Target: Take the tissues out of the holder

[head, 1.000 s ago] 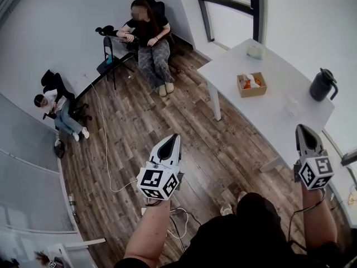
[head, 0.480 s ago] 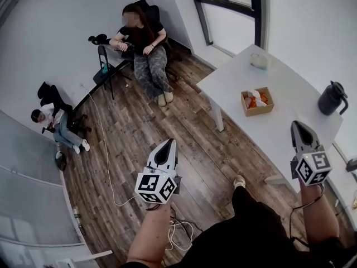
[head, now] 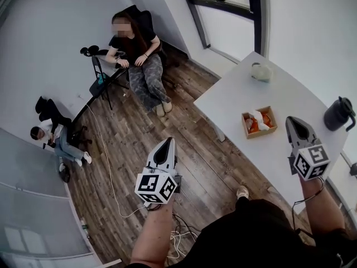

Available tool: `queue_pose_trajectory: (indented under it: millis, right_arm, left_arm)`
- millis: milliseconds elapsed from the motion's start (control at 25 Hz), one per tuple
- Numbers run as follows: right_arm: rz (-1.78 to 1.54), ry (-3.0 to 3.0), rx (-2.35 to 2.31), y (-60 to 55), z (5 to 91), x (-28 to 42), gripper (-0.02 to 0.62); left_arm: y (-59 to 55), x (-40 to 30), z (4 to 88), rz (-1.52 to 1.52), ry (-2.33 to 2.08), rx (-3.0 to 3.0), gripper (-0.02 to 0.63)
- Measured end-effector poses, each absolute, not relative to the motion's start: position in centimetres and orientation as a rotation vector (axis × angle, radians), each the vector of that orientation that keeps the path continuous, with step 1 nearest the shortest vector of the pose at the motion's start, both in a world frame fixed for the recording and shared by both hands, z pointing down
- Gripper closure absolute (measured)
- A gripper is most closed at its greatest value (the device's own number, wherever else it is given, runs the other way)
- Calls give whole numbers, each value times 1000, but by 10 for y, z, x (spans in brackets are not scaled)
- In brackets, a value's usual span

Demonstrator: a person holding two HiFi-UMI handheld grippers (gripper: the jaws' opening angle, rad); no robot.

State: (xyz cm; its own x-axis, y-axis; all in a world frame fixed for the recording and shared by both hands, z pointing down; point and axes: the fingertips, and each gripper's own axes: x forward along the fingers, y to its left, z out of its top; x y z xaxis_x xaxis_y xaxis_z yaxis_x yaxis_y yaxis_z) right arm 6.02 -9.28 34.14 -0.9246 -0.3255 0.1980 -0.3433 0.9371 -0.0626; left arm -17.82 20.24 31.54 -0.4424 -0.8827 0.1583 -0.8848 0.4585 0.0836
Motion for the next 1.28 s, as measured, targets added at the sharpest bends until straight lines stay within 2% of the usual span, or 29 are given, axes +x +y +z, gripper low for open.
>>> queue_pose_trajectory:
  millis: [600, 1280]
  right_arm:
    - [240, -2901, 523, -170, 384, -2, 589]
    - [294, -2708, 1040, -216, 406, -18, 589]
  left_arm:
    - [105, -238, 337, 99, -2481, 1583, 601]
    - [-86, -326, 362, 112, -2073, 2072, 601]
